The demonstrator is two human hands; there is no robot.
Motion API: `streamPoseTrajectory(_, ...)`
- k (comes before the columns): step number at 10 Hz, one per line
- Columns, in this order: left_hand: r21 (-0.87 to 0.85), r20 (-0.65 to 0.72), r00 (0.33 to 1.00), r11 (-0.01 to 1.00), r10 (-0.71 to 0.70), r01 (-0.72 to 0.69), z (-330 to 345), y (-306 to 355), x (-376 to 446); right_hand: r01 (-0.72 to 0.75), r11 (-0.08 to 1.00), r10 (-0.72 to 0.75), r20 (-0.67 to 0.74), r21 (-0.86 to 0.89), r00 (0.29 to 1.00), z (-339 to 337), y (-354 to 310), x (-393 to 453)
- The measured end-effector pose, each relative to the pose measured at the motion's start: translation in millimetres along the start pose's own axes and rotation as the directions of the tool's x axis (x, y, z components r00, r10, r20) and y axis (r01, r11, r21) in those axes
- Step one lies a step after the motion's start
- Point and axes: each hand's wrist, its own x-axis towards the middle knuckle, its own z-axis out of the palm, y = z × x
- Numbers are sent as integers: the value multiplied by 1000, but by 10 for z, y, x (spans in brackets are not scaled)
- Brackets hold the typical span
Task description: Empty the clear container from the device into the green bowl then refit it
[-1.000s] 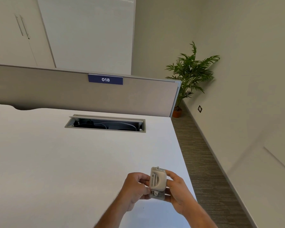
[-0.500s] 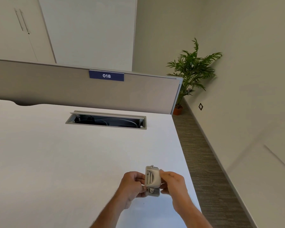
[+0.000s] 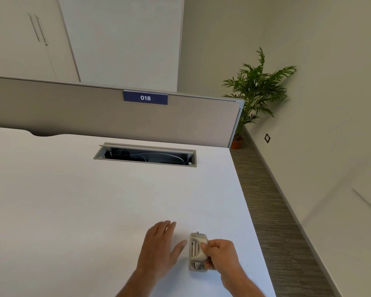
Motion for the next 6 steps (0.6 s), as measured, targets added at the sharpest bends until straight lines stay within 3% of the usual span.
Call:
streamPoseTrajectory(1, 131, 105, 994, 991, -34, 20, 70, -101, -83, -8, 1000, 8, 9, 15, 1000, 26, 72, -3)
streamPoseTrajectory(4, 116, 142, 986, 991, -88, 71, 86, -181, -244, -5, 1000, 5, 12, -21, 1000, 18, 125, -2)
streamPoseTrajectory(6, 142, 210, 966, 982, -153, 125, 117, -184, -230, 62, 996, -71, -135, -72, 988, -103, -3, -87)
